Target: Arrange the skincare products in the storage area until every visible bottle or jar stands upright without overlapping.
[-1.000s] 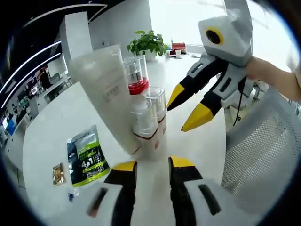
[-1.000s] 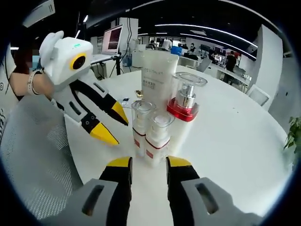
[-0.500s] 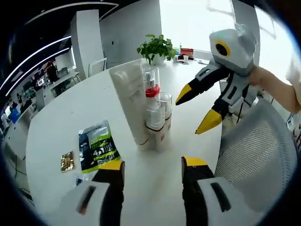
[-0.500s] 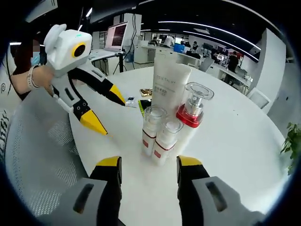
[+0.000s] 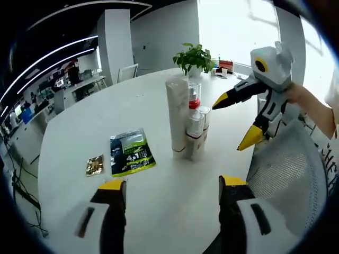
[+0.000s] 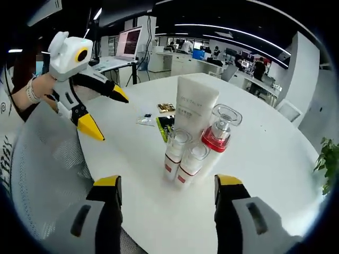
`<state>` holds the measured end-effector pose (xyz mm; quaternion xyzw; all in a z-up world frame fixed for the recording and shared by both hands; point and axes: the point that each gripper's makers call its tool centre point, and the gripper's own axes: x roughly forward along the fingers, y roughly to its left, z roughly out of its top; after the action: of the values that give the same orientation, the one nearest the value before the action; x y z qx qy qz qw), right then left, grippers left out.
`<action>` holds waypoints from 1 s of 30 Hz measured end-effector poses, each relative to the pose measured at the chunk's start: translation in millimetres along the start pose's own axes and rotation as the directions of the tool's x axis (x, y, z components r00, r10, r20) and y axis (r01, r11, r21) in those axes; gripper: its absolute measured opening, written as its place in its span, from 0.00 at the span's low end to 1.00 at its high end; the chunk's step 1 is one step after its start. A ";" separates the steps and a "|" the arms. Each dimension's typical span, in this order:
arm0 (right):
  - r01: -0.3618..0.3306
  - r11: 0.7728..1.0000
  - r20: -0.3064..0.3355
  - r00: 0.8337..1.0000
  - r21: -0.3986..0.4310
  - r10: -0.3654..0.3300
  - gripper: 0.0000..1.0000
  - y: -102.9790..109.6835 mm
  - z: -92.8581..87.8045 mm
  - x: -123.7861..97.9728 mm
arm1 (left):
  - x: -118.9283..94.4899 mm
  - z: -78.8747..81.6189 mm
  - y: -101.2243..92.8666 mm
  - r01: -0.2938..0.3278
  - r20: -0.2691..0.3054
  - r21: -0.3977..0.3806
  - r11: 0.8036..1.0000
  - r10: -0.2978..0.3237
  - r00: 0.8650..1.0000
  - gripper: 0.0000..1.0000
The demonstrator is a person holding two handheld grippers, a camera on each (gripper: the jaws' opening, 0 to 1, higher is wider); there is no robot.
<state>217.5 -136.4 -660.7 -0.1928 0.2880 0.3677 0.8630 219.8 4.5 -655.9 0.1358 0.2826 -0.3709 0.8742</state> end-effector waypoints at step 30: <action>-0.016 1.000 0.004 1.000 -0.011 0.016 1.00 23.5 23.3 -6.5 | -48.2 -28.6 25.9 -0.097 -0.004 -0.122 0.988 0.098 0.995 0.99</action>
<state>204.6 -111.8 -641.7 -0.1942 0.2859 0.3767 0.8595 200.0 62.7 -649.4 0.0955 0.2969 -0.3099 0.8982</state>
